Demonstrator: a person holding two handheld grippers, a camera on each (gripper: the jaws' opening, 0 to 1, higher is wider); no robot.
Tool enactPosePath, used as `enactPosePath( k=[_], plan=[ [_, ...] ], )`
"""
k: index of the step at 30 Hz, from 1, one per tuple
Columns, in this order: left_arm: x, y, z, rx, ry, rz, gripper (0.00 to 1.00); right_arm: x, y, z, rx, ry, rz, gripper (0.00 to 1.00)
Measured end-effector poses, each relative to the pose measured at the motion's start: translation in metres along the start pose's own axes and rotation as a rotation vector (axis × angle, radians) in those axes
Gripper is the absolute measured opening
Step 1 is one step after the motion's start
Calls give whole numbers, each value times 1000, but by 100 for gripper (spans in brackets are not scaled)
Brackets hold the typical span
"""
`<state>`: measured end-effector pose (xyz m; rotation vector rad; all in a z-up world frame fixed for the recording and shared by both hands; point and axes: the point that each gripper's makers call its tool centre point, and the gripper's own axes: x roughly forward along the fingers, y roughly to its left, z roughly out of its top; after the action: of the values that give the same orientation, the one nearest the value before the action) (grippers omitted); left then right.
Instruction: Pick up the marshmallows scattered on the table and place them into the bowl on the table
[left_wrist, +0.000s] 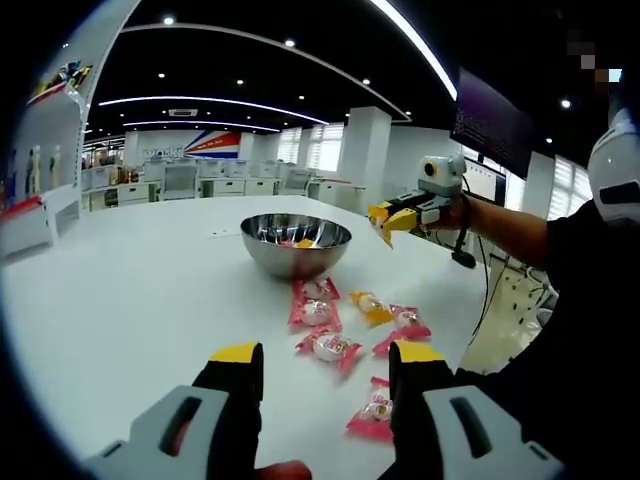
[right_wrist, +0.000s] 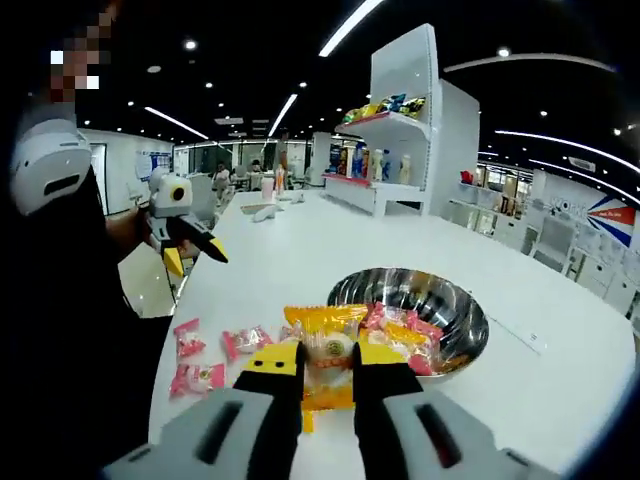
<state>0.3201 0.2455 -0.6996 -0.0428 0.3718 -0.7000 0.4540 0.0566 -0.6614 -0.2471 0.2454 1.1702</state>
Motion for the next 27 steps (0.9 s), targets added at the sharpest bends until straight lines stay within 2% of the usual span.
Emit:
enactPosePath(
  k=[3,7,11,16,21,27],
  plan=[
    [0,1,-1,-1,0,2,51,5,-16,8,47,-48,-67,19],
    [0,0,-1,-2,-1,-1,51,10,-35,13,73,-67,-137,19],
    [2,-1,-2,-5,0,-6,51,13,-53,21,117,-119,-202,19],
    [3,-2,-3,-3,4,-10,51,17,-78,23,156,-153,-290,20],
    [3,-2,0,1,6,-8,51,24,-95,18,177,-162,-350,20],
    [4,-3,2,9,8,-8,51,34,-110,8,156,-119,-404,20]
  ],
)
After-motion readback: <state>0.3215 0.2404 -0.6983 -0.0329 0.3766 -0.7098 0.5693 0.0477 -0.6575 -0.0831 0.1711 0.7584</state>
